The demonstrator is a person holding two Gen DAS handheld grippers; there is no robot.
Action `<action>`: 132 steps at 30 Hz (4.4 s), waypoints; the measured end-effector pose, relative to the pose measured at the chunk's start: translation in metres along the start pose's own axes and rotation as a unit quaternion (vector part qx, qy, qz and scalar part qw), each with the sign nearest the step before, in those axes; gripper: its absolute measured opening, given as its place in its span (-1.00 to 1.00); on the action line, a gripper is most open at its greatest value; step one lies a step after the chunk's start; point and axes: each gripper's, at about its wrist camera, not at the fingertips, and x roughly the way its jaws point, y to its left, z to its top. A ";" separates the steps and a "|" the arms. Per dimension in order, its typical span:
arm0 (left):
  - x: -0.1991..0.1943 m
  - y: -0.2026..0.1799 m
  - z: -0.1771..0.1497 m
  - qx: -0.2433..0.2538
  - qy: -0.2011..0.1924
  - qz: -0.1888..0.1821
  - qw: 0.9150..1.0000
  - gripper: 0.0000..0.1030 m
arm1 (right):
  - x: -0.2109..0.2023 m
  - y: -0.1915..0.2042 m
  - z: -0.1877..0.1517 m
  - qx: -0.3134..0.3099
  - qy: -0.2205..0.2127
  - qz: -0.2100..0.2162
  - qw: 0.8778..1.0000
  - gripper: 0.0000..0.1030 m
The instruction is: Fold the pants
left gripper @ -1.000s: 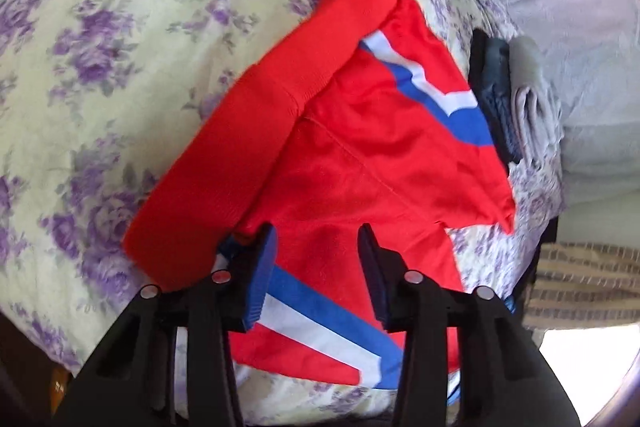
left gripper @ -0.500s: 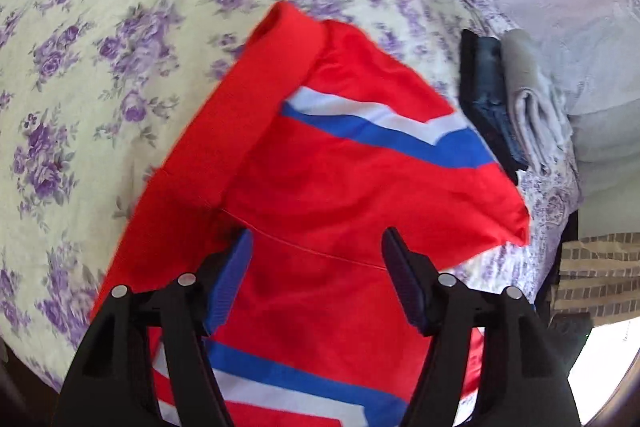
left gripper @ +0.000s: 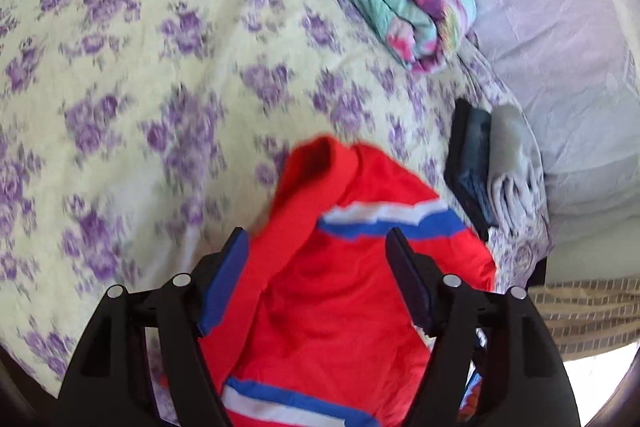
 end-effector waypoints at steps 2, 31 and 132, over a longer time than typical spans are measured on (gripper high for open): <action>0.008 0.001 0.011 0.000 -0.001 0.010 1.000 0.34 | -0.029 -0.018 0.038 0.019 -0.040 -0.012 0.999 -0.29; 0.094 -0.030 0.041 0.134 0.079 0.036 0.987 0.00 | 0.162 0.094 0.104 -0.612 0.291 -0.120 0.726 -0.07; -0.084 0.034 -0.124 0.147 0.018 -0.093 0.985 -0.09 | -0.030 0.033 -0.233 -0.524 0.189 -0.213 0.803 -0.90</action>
